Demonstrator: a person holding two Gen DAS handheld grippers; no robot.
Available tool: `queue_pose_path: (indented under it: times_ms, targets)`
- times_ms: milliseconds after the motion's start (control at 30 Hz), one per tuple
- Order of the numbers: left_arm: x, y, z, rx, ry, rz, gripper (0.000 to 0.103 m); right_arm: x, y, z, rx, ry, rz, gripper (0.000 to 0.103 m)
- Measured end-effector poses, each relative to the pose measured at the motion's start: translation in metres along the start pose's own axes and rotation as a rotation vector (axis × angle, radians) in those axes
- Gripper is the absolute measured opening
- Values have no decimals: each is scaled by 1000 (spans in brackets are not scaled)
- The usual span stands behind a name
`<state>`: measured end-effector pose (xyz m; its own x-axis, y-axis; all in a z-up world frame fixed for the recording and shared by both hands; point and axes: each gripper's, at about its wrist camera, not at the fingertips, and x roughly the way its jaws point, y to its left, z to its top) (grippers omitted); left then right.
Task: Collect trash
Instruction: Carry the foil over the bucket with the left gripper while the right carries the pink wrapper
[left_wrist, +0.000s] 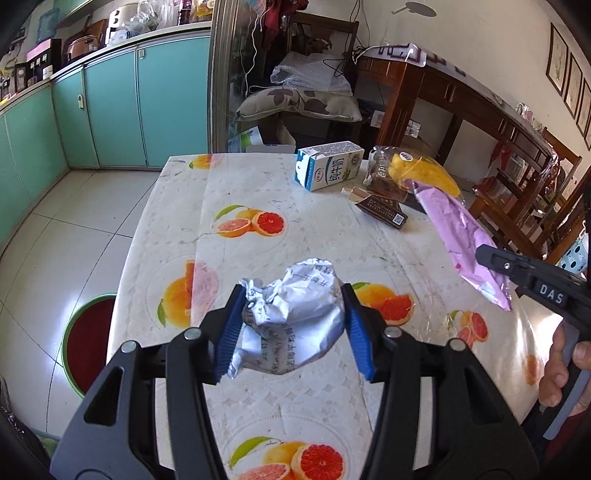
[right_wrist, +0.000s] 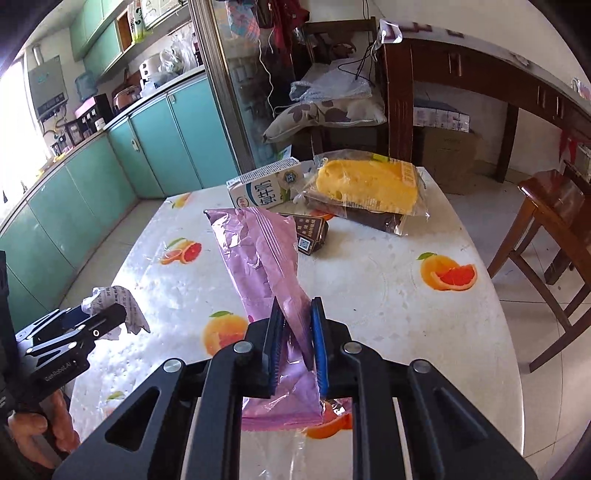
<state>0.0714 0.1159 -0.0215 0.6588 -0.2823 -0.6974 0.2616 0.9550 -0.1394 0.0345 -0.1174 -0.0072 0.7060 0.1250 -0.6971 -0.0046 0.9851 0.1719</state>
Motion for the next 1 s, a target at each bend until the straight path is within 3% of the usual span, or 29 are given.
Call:
queue_pose_path:
  times_ms: [367,1000]
  targets:
    - [-26,30,-10,-42,-27,51,50,-20,50,-1,-38,-69,43,13]
    - [-48,61,-11,-92,-64,79,50,-31,96,2,-92,-99,112,13]
